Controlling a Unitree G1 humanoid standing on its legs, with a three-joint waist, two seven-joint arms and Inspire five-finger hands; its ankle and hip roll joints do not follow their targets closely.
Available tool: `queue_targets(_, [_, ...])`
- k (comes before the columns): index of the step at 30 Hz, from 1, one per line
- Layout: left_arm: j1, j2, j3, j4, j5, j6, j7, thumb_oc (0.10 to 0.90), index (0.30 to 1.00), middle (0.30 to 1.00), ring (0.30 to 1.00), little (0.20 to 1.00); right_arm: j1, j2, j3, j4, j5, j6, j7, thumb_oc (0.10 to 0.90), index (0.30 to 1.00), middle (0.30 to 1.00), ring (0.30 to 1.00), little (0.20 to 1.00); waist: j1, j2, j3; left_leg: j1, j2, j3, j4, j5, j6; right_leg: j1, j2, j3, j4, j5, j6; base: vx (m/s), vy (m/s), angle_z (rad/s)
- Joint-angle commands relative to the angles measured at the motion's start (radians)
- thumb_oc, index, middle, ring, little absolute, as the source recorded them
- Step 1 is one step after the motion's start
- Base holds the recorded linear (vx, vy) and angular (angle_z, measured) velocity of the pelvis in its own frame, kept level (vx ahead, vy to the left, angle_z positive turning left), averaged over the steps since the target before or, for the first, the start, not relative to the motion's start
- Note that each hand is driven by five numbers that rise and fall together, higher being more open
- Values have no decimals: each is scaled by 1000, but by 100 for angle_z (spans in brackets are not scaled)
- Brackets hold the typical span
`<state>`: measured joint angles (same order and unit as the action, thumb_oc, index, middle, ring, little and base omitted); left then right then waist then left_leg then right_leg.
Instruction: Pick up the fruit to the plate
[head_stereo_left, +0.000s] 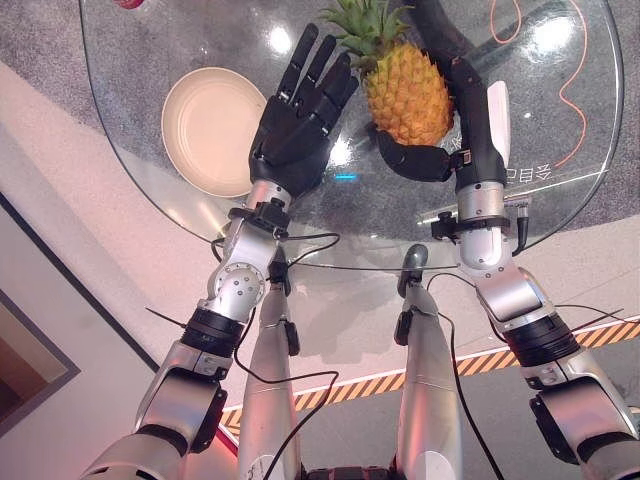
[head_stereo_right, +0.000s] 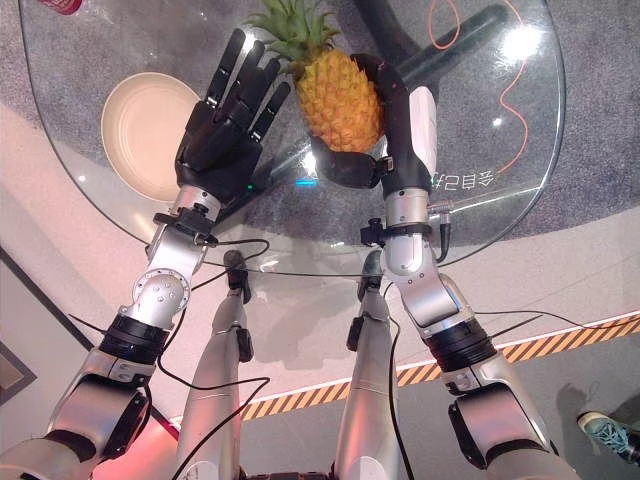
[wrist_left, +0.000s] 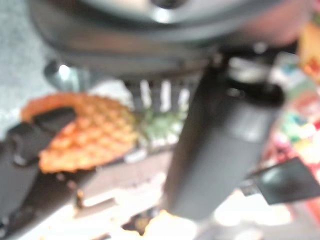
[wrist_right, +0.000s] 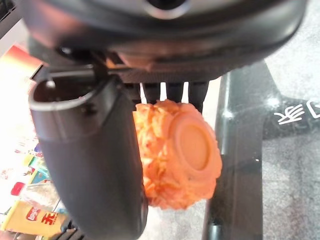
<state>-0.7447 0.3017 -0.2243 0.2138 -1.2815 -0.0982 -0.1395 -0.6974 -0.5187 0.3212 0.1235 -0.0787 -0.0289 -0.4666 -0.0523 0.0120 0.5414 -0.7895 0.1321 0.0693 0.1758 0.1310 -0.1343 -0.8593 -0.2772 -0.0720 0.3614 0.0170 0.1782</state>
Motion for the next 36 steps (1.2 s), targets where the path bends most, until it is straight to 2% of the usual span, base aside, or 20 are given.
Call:
queue_targets(1, [-95,-8,-26,-142,-14,-14,-102,800,900,900,900,900,-118,-41,-3,-186,-23,-91,2,100,300,300,300,200,6,-20,-21,-10,-27,-26,100,-85,32,51,27,-44,-114,83,-19,0,0,0])
queue_targets(9, [-94,-13,-38,-150,-21,-7,-101,800,900,900,900,900,-120,-37,14,-182,-19,-78,28,100,300,300,300,200,8,-19,-21,-14,-30,-28,99,-84,33,49,26,-45,-116,85,-19,0,0,0])
queue_targets(36, [-91,-39,-27,-150,-36,-56,49,800,900,900,900,900,-172,-49,54,-212,-70,-93,105,100,300,300,300,200,17,-18,-21,-22,-37,-36,92,-72,32,44,25,-55,-120,89,-16,0,0,0])
